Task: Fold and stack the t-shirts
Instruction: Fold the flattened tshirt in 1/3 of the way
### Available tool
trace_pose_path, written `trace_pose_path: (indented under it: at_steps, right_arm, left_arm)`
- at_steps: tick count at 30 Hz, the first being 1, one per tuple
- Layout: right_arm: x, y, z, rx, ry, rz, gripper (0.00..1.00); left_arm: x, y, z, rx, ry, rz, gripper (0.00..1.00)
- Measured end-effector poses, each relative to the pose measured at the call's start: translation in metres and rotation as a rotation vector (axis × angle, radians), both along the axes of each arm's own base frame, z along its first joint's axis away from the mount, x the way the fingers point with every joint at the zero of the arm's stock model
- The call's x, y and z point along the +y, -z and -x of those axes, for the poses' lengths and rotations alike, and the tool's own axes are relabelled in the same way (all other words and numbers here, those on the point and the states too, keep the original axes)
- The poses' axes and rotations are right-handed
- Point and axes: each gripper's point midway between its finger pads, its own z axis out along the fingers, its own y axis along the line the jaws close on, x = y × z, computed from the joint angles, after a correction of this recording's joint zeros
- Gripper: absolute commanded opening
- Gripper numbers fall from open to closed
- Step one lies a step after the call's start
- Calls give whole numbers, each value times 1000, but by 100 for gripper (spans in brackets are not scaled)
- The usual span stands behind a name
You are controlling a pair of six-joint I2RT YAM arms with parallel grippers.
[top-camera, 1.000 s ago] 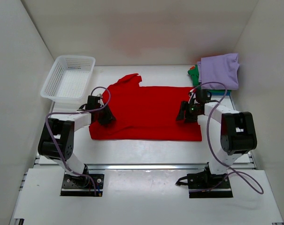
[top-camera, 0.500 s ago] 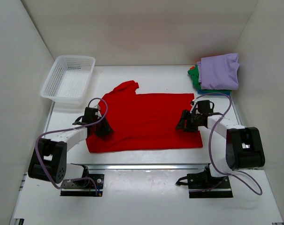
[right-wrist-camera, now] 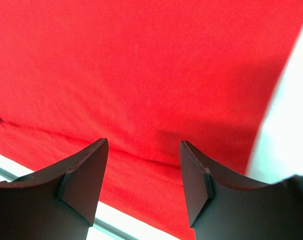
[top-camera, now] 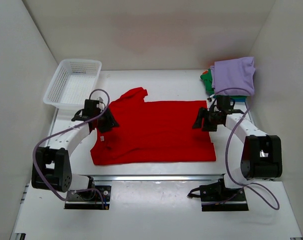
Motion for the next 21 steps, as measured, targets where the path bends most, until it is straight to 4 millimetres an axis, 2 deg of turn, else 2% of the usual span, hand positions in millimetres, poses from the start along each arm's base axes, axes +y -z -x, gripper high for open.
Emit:
trace_pose_path:
  at_steps: [3,4,7,9,12,15,18,21]
  right_arm:
    - [-11,-18,-23,-52,23,20,56]
    - [-16,-26,-39,-86,32,39,56]
    - [-23,-26,-47,-86,43,57,56]
    - [-31,-21,-46,-66,54,81,55]
    - [-47,-11,-36,-12,75,118,53]
    - [-58,-2,-20,50,88,132,52]
    - [-65,12,3,126,90,150,52]
    - [-64,24,29,193,76,160,51]
  left_arm:
    - [0,-23,-28,-54,-9,9,57]
    - [0,-39,-51,-95,-10,9,58]
    - [-1,-43,-65,-104,4,0,58]
    - [1,-35,-64,-80,14,-13,58]
    - [5,-16,-44,-10,34,-36,59]
    - [9,8,-11,87,55,-58,60]
    - [11,29,28,185,80,-72,60]
    - [10,37,55,239,101,-77,62]
